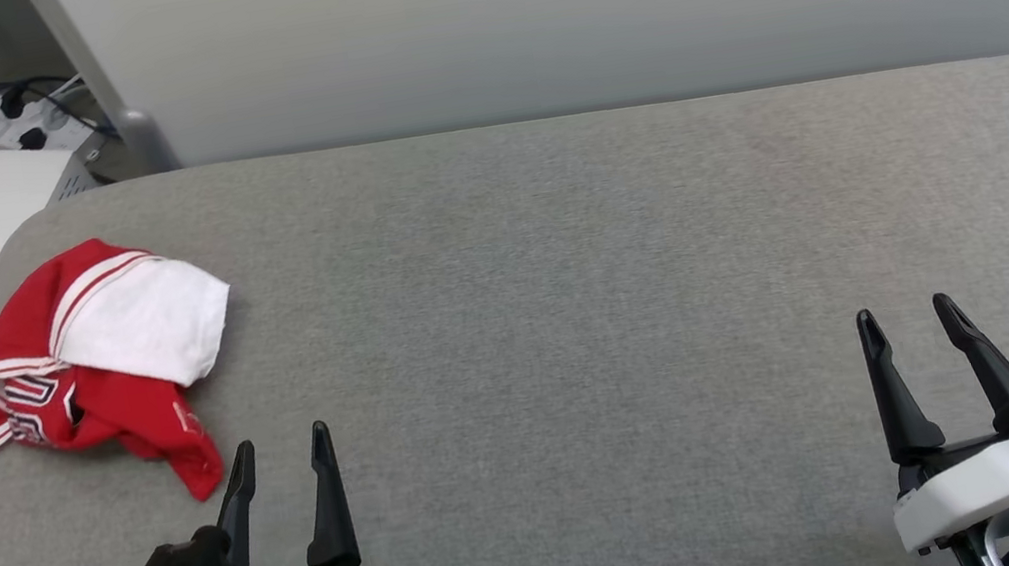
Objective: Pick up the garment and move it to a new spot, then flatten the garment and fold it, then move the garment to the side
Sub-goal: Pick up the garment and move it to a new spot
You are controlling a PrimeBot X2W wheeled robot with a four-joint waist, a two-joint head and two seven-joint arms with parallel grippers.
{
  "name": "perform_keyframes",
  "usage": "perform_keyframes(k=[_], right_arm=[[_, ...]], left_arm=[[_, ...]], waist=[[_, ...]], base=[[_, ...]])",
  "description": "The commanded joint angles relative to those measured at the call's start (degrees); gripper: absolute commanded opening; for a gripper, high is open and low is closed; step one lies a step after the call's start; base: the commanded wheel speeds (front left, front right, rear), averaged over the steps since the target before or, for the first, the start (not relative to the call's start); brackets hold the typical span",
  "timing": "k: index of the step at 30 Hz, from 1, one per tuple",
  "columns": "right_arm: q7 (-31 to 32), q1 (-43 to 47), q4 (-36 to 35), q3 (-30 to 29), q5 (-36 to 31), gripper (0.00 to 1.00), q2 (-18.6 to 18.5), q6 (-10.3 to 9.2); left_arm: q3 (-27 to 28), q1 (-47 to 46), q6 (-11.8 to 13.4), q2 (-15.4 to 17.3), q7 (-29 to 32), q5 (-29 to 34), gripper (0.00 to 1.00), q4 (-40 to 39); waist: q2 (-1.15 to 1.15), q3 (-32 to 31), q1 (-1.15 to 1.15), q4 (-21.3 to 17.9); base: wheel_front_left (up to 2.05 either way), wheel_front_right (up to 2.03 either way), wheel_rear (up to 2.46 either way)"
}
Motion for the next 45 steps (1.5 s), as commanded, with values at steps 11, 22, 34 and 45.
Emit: perform_keyframes(k=[11, 22, 34, 45], right_arm=[[-1.62, -0.59, -0.13, 1.92, 0.88, 1.00, -0.05, -0.04], [-1.62, -0.64, 0.13, 3.28, 0.32, 1.00, -0.05, -0.04], [-1.62, -0.79, 0.16, 3.87, -0.01, 1.00, -0.05, -0.04], [-1.62, -1.49, -0.74, 3.83, -0.63, 1.00, -0.05, -0.04]], left_arm=[[0.01, -0.70, -0.38, -0.25, -1.72, -1.76, 1.00, 0.73], [0.25, -0.32, -1.06, -0.25, -1.72, -1.61, 1.00, -0.18], [-0.83, -0.02, -1.33, -0.25, -1.72, -1.67, 1.00, -0.72], [0.19, -1.03, -0.72, -0.25, -1.72, -1.96, 1.00, -1.15]], waist=[[0.00, 0.88, 0.00, 11.24], [0.00, 0.53, 0.00, 19.21], [0.00, 0.96, 0.00, 22.68], [0.00, 3.11, 0.00, 21.73]], base=[[0.00, 0.00, 0.00], [0.00, 0.00, 0.00], [0.00, 0.00, 0.00], [0.00, 0.00, 0.00]])
